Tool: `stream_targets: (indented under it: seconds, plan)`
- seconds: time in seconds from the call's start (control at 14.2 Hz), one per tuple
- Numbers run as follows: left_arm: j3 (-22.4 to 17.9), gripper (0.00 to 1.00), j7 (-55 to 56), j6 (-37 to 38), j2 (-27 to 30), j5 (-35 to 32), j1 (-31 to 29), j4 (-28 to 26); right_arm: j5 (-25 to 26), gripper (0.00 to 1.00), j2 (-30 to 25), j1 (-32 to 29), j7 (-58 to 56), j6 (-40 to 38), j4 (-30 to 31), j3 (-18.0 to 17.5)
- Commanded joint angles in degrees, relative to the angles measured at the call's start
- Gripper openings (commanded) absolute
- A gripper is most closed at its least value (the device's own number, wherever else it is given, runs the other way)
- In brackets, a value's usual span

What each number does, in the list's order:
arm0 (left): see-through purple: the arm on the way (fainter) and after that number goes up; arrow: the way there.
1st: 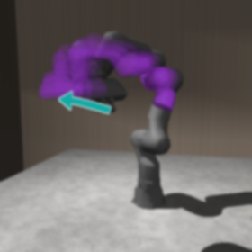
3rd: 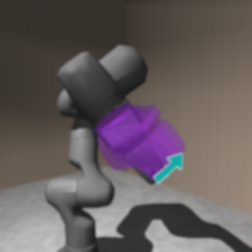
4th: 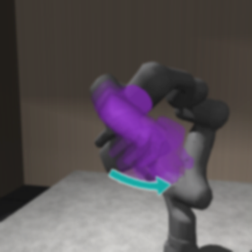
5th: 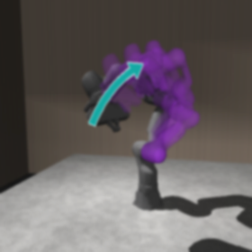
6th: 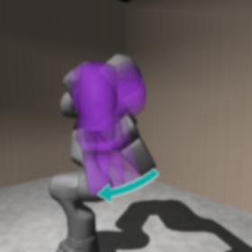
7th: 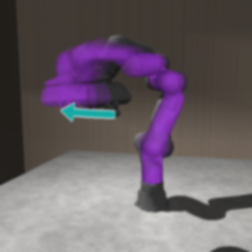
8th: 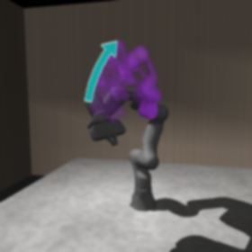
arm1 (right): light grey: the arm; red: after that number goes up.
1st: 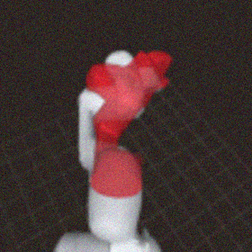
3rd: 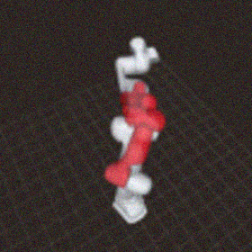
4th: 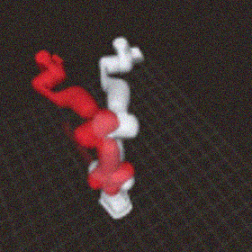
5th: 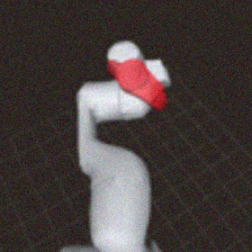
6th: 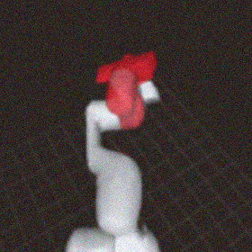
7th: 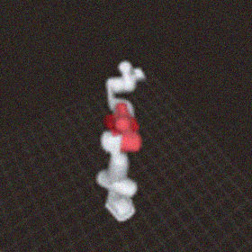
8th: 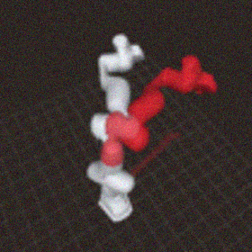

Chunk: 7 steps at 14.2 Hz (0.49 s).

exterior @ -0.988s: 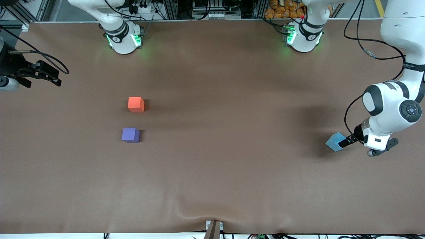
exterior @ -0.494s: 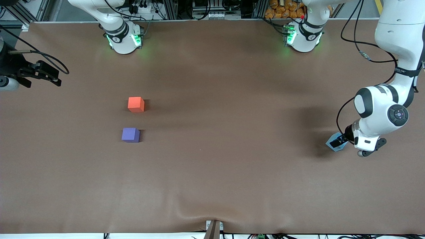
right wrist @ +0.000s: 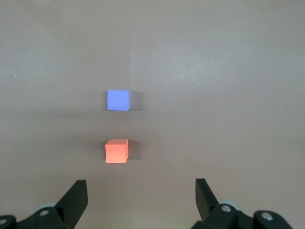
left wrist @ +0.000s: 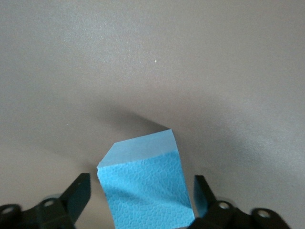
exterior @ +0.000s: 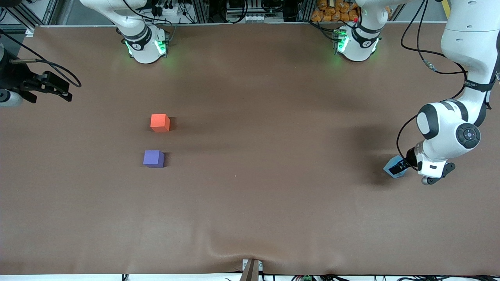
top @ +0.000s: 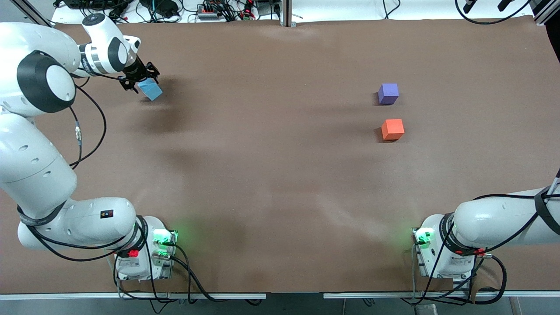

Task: Place blue block between orange and purple blocks
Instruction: 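Close the left gripper on the light blue cube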

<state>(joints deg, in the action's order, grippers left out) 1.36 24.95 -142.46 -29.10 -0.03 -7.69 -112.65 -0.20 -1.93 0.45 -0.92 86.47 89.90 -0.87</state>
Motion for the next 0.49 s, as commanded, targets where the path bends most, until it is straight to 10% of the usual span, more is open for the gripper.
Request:
stream_targets:
  seconds: [0.0,0.42]
  plan:
    - [0.14,0.58,-0.42,-1.24,0.62,0.82,-0.14,-0.46,-1.03,1.0,-1.67,-1.68,-0.57,0.19,1.42,-0.88]
    - [4.43,0.53,-6.65,-0.45,7.64,0.21,0.74,-0.46,-1.03,1.0,-1.67,-1.68,-0.57,0.19,1.42,-0.88]
